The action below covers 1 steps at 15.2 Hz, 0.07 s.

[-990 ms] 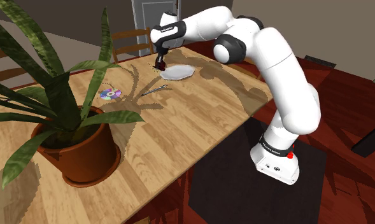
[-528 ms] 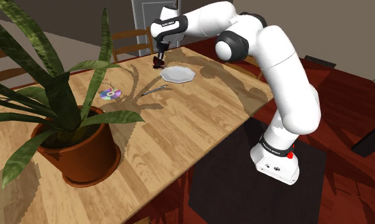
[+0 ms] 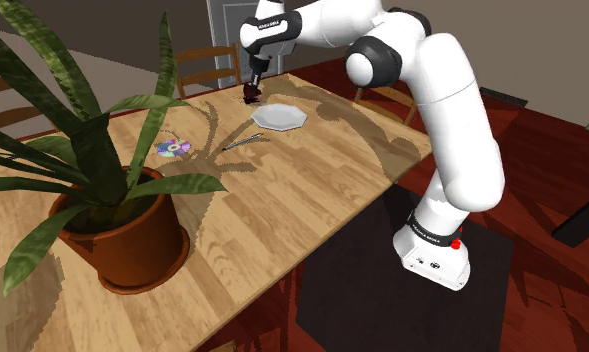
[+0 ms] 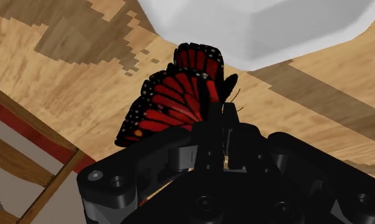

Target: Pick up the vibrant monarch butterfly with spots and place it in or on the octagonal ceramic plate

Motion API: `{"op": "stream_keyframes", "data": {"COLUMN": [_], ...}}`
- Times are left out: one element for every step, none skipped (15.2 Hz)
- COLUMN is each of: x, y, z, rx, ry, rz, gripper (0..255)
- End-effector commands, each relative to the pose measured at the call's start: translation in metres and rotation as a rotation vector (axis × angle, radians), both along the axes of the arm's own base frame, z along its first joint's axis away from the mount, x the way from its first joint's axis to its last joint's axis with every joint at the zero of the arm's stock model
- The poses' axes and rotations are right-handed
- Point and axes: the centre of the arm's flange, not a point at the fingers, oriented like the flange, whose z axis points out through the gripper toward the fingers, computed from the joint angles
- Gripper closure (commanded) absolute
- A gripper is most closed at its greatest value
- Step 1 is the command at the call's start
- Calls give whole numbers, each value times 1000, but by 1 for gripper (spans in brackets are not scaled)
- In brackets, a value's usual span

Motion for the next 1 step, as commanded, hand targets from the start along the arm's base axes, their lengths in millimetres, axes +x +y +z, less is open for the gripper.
{"op": "stream_keyframes", "data": {"x": [-21], "y": [-9], "z": [-3], "rx": [0], "ry": [0], "rz": [0], "gripper": [255]}}
